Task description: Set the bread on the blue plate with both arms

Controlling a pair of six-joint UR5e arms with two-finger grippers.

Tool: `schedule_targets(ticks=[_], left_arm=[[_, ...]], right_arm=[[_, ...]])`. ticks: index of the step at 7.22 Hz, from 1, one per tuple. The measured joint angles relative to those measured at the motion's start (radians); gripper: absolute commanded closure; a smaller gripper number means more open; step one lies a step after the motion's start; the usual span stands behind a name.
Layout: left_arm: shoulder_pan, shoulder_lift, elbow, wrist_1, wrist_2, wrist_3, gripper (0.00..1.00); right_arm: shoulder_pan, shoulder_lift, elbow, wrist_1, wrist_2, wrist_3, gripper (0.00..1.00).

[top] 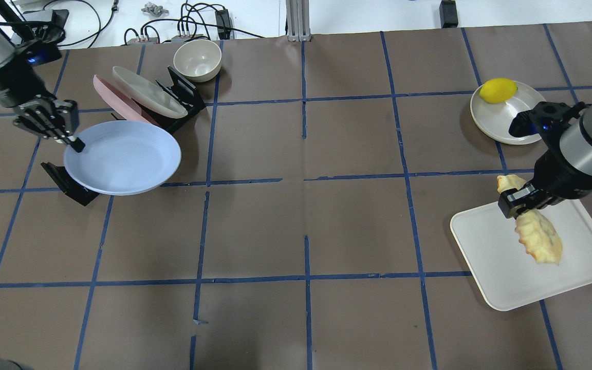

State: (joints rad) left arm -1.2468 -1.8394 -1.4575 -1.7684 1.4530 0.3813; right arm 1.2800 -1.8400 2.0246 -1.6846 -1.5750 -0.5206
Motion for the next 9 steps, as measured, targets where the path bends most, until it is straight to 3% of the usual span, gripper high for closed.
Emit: schedule_targets(ticks=[4,7,8,9], left_arm=[[-0.308,-0.065,-0.120,0.321,-0.149,-0.339,0.97],[-0.398,-0.163,-0.209,0.595,-0.188,-0.390,0.96],[-0.415,-0.179,-0.228,0.645,-0.190,-0.392,0.55],[-0.428,-0.189,-0.235,0.675,-0.190,-0.396,0.04]], right_arm=[[0.160,0.059,-0.146,0.108,-0.004,0.214,0.78],[0.249,0.096,-0.208,0.152,0.000,0.316,0.78],[0.258,0.106,-0.206,0.150,0.006,0.328,0.79],[0.262,0.132,-0.206,0.137,0.008,0.332,0.79]])
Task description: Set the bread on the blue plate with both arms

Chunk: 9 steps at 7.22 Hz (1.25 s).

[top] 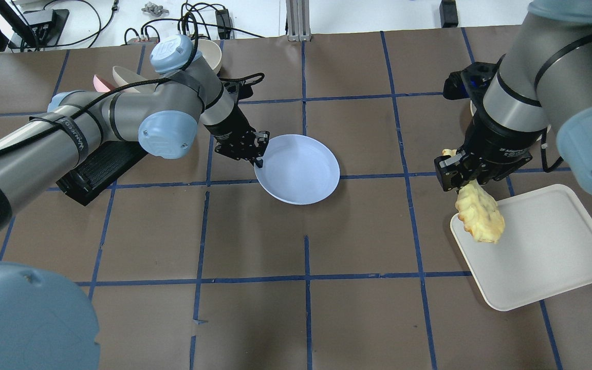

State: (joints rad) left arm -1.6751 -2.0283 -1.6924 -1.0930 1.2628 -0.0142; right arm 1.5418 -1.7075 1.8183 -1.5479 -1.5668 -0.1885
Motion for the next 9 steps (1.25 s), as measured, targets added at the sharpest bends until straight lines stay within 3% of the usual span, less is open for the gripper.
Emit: schedule_targets(ticks=[2,4,6,8,9], left_arm=[[-0.013,-0.011,0.005,0.050,0.001,-0.051,0.00],[0.021,0.047,0.019,0.041,0.014,-0.078,0.00],[0.124,0.169,0.025,-0.109,0.060,-0.009,0.00],[0.173,0.308,0.028,-0.278,0.170,0.051,0.00],[0.177,0.365,0.032,-0.342,0.212,0.058,0.00]], right_arm=[[0.042,0.110,-0.022,-0.071,0.002,0.007,0.79],[0.141,0.238,-0.071,-0.181,0.004,0.048,0.79],[0.251,0.415,-0.147,-0.312,0.028,0.162,0.78],[0.334,0.576,-0.223,-0.428,0.053,0.259,0.77],[0.350,0.632,-0.247,-0.456,0.058,0.291,0.72]])
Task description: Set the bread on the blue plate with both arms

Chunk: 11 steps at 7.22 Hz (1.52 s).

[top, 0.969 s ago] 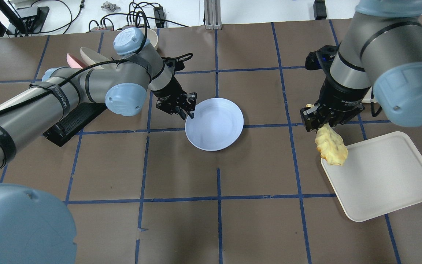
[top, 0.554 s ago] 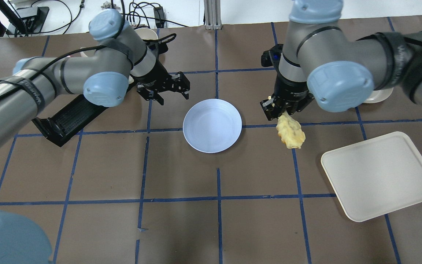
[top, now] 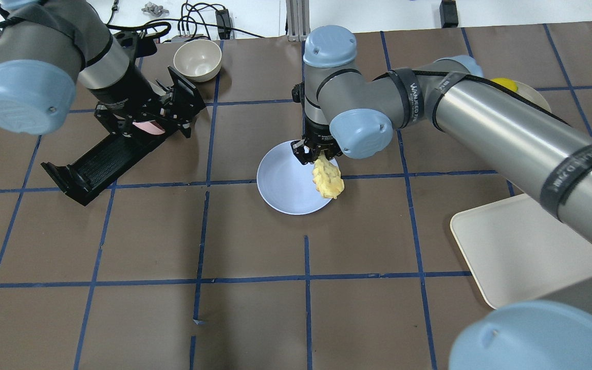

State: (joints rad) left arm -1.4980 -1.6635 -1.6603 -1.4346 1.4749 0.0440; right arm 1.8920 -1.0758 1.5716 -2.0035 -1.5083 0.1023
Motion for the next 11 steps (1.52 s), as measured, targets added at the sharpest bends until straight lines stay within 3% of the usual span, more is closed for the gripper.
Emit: schedule_targets(ticks=[1,2,4,7,9,11], left_arm=[[-0.001,0.043,0.009,-0.044,0.020,0.002,0.00],[-0.002,0.070,0.027,-0.070,0.027,0.003,0.00],[-0.008,0.092,0.059,-0.115,0.036,0.003,0.00],[-0.021,0.091,0.083,-0.137,0.086,0.004,0.00],[-0.022,0.077,0.111,-0.176,0.090,0.002,0.00],[-0.019,0.068,0.131,-0.203,0.094,0.002,0.00]], right_arm=[[0.013,0.041,-0.011,-0.032,0.006,0.031,0.33],[0.022,0.073,-0.016,-0.077,0.007,0.049,0.00],[0.025,0.099,-0.017,-0.141,-0.006,0.054,0.00],[0.016,0.051,-0.010,-0.130,-0.010,0.049,0.00],[-0.006,-0.048,0.006,-0.045,-0.010,0.019,0.01],[-0.083,-0.189,0.091,0.006,-0.002,-0.086,0.01]])
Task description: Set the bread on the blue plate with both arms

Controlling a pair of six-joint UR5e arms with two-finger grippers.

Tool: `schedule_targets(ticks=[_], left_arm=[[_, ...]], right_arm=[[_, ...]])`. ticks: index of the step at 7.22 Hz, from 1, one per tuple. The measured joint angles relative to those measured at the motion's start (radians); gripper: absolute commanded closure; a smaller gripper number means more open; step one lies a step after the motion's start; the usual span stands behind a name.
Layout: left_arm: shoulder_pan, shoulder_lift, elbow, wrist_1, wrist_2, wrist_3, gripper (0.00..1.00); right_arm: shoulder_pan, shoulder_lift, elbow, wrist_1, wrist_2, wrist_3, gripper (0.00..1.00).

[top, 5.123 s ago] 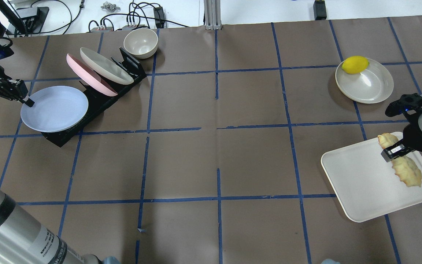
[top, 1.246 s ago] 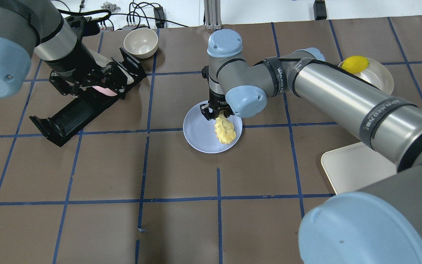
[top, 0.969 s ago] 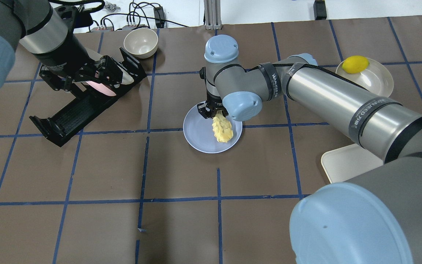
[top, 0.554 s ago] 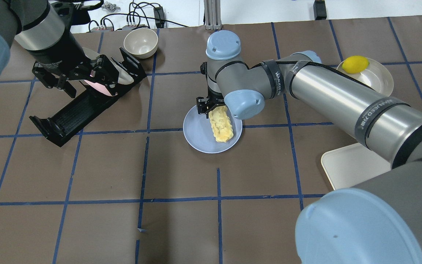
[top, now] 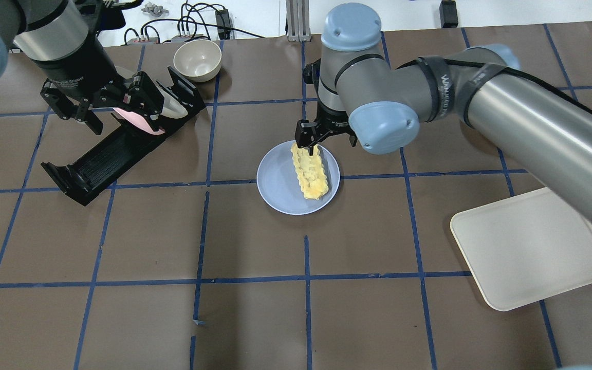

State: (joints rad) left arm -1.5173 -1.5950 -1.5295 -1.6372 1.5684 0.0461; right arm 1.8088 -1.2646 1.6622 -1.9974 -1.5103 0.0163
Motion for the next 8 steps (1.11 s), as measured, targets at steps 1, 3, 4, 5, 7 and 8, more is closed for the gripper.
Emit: schedule_targets(ticks=[1,3,4,5,7,8], left_arm=[[0.000,-0.003,0.003,-0.003,0.001,0.000,0.00],[0.000,-0.004,0.004,-0.004,0.001,0.000,0.00],[0.000,-0.004,0.005,-0.004,0.001,0.000,0.00],[0.000,-0.005,0.005,-0.004,0.001,0.000,0.00],[0.000,-0.005,0.004,-0.004,0.001,-0.001,0.00],[0.000,-0.005,0.003,-0.004,0.001,-0.001,0.00]], right_arm=[[-0.058,-0.078,0.069,0.007,0.002,-0.052,0.04],[-0.154,-0.240,0.140,0.108,-0.004,-0.101,0.01],[-0.193,-0.310,0.125,0.207,-0.007,-0.115,0.00],[-0.218,-0.362,0.085,0.313,-0.009,-0.121,0.00],[-0.227,-0.405,0.033,0.422,-0.007,-0.124,0.00],[-0.227,-0.409,0.031,0.435,-0.005,-0.124,0.00]])
